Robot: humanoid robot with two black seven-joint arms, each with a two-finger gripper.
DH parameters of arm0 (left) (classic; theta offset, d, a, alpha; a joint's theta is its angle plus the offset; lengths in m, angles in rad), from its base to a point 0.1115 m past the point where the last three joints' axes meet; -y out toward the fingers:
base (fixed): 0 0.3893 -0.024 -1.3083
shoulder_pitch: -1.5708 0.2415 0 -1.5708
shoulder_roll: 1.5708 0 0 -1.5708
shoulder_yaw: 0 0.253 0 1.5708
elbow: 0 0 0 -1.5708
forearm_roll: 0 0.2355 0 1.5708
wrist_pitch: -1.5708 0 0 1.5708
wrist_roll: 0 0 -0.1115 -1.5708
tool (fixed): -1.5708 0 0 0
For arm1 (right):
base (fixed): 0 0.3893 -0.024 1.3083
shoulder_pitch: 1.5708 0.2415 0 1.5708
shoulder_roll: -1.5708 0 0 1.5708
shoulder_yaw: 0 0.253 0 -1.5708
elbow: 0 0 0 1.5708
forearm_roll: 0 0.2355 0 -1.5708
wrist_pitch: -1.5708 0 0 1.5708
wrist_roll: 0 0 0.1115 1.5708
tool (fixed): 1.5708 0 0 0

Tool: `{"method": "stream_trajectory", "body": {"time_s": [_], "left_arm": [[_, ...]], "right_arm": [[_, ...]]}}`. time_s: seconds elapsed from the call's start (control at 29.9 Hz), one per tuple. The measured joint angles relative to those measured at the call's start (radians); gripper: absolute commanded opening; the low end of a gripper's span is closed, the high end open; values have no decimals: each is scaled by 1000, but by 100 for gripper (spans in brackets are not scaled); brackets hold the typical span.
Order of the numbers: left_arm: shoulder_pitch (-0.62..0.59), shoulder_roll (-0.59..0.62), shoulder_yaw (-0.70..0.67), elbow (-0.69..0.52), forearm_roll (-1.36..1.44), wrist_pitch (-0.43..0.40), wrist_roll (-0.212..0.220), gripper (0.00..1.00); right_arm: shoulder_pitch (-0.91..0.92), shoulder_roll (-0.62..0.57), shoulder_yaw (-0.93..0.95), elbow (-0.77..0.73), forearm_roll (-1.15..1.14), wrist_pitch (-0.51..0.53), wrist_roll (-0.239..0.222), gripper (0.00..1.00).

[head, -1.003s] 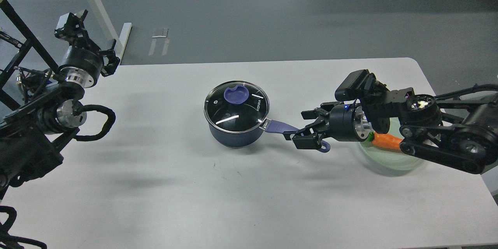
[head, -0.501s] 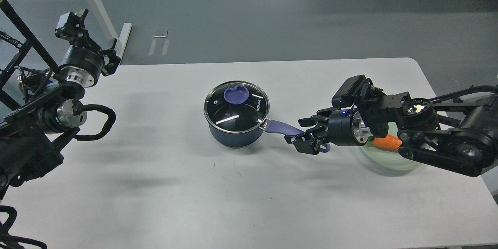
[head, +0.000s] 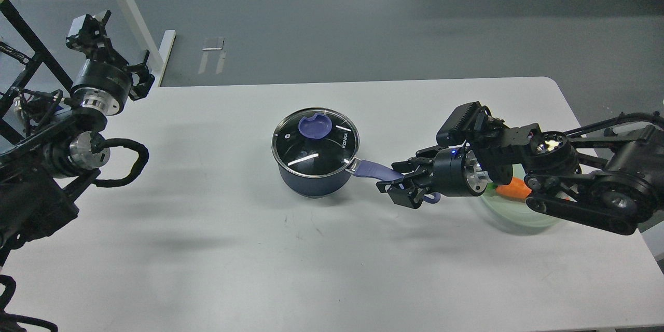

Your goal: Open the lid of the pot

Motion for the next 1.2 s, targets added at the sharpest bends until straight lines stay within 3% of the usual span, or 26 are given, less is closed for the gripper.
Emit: {"method": "stream_trajectory", "body": {"time_s": [0.13, 0.23, 0.33, 0.8, 1.07, 1.2], "left_arm": [[0, 2, -1, 0, 0, 0, 0, 99], [0, 2, -1, -1, 1, 1, 0, 99], [0, 2, -1, -3, 1, 1, 0, 99], [-53, 7, 15, -14, 69, -2, 2, 99], [-160, 21, 62, -176, 515, 4, 58, 95], [-234, -4, 129, -209, 798, 74, 62, 95]], "right_arm": [[0, -1, -9, 1, 0, 7, 0, 50], [0, -1, -12, 1, 0, 9, 0, 37], [0, -3, -18, 0, 0, 13, -18, 31], [18, -8, -10, 3, 9, 15, -32, 29], [18, -10, -9, 6, 14, 15, -31, 27], [18, -9, -9, 6, 15, 13, -31, 26]]}}
